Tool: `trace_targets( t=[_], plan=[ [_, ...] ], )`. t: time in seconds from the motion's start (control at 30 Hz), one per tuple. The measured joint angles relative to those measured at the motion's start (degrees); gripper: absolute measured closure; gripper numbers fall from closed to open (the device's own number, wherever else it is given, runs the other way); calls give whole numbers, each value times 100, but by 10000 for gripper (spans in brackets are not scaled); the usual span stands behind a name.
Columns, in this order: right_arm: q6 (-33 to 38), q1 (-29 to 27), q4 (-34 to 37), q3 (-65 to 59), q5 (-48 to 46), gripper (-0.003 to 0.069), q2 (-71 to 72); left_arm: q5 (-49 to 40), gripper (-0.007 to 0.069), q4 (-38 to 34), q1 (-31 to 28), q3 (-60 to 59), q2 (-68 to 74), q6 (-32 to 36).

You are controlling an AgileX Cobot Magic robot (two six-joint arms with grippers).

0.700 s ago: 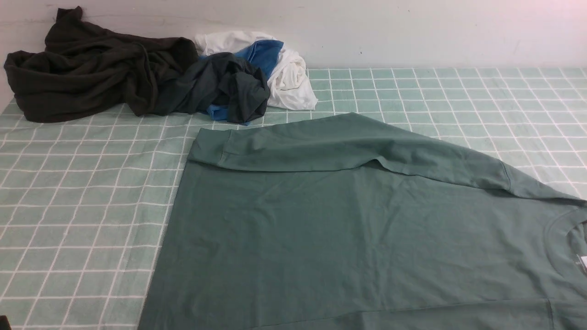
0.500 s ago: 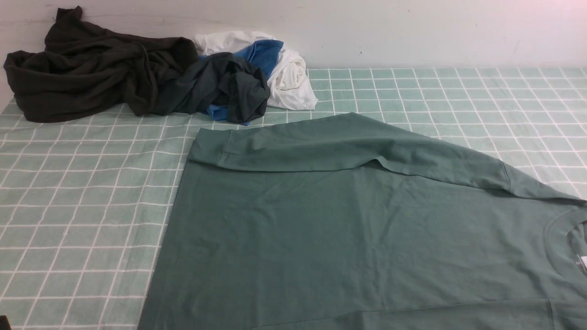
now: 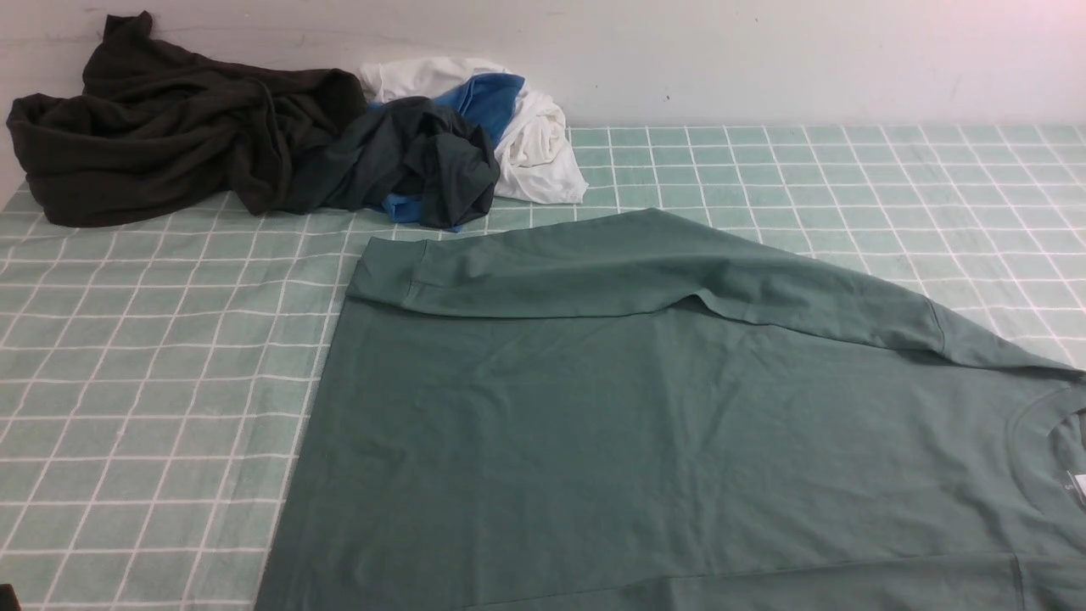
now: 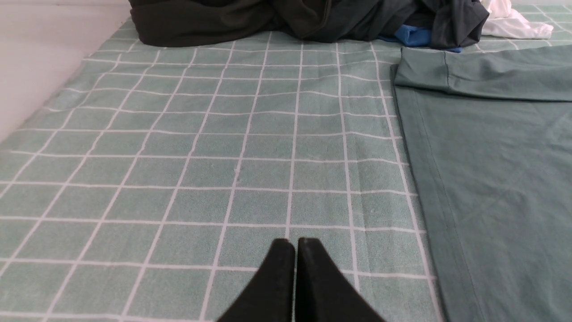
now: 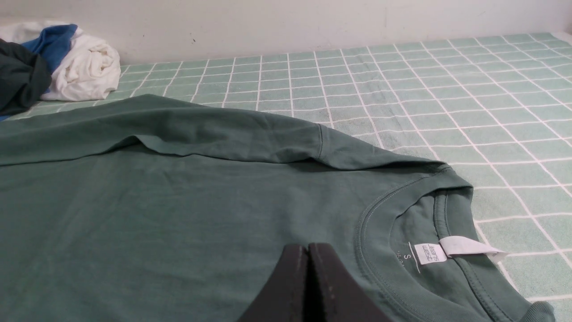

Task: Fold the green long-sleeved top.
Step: Use the left arm to clamp the cuff closest to it

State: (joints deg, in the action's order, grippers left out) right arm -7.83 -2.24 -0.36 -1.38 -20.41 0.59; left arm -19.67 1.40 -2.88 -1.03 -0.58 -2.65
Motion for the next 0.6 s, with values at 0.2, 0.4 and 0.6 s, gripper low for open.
trace_targets(
  t=[0.2, 0.4, 0.6],
  plan=[
    [0, 0, 0, 0, 0, 672, 0, 0, 627, 0, 0, 0, 0, 0],
    [5, 0, -20, 0, 0, 672, 0, 0, 627, 0, 0, 0, 0, 0],
    [5, 0, -20, 0, 0, 672, 0, 0, 627, 72, 0, 0, 0, 0]
  ],
)
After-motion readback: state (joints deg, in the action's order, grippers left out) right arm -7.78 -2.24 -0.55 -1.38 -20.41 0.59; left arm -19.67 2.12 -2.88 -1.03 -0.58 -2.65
